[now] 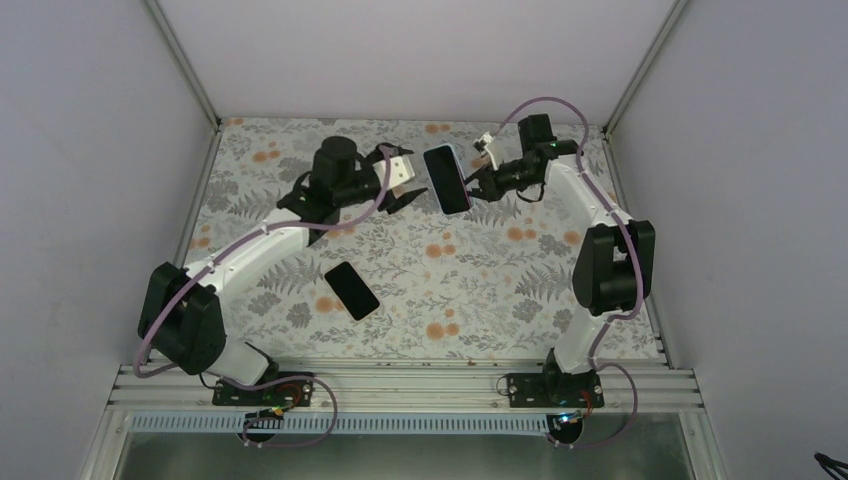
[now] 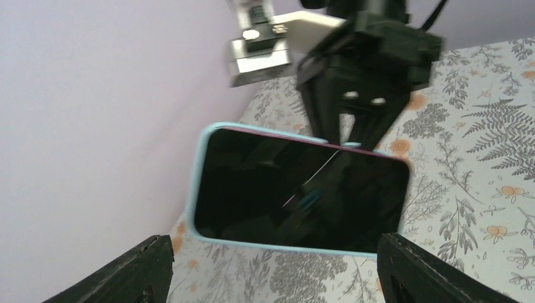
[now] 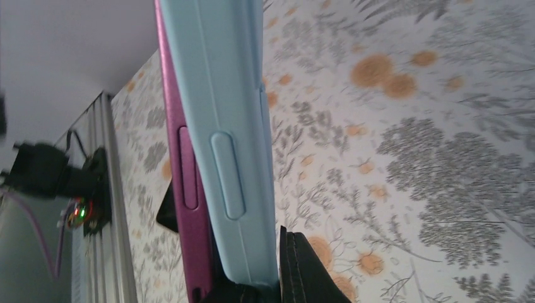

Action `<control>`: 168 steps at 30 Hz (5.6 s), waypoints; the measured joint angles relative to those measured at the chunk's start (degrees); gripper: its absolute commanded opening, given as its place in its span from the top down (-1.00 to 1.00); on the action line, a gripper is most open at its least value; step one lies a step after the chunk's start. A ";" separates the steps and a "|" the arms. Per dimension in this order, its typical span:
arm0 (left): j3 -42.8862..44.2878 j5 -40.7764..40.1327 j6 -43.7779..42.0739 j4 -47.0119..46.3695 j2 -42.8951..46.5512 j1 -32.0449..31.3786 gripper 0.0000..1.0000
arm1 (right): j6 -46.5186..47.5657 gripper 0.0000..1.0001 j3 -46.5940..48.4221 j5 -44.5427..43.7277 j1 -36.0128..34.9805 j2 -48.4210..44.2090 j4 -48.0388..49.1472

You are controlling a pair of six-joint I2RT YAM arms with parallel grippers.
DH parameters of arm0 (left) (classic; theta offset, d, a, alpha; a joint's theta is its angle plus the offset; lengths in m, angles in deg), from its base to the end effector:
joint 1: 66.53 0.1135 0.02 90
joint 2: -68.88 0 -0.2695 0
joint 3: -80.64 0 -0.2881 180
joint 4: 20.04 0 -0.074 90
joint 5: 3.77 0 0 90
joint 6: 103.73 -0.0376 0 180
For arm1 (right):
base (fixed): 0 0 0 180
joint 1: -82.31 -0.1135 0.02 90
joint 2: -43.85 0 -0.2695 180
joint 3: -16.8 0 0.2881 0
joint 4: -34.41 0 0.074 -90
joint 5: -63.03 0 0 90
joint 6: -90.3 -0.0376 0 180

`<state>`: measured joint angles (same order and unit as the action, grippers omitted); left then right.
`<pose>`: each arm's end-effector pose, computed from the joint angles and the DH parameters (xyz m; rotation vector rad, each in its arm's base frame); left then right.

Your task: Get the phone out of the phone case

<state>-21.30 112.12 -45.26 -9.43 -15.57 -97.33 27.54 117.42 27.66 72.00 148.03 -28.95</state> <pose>0.3209 -0.2104 0.3181 1.2138 1.4053 -0.4121 0.3990 0.1037 0.2688 -1.0037 2.1726 1.1443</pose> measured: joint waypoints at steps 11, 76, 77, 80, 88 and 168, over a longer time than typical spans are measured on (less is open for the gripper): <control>-2.64 -17.64 -0.61 -13.35 -5.60 -12.57 -0.61 | -21.35 0.93 2.64 -13.29 0.24 0.11 17.18; 3.96 -49.27 -1.11 -38.27 -25.22 -17.38 -0.52 | -30.27 0.94 -1.90 -20.41 -3.26 -4.76 29.18; 3.93 -49.24 -1.29 -38.42 -25.22 -17.29 -0.52 | -30.27 0.93 -2.03 -20.39 -3.26 -4.76 29.44; 3.93 -49.46 -1.90 -38.84 -25.22 -17.07 -0.53 | -30.08 0.93 -2.10 -20.46 -3.54 -4.76 30.16; 3.93 -53.79 -8.61 -43.21 -25.57 -16.83 -0.58 | -28.65 0.93 -3.54 -21.64 -5.14 -5.14 35.41; -43.56 -64.72 -42.40 -27.10 11.58 3.65 0.95 | 3.10 0.93 -7.19 -14.16 2.21 5.18 -7.02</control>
<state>-64.86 47.40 -87.66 -36.53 -3.98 -93.68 30.65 110.23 13.49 74.21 153.21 -35.96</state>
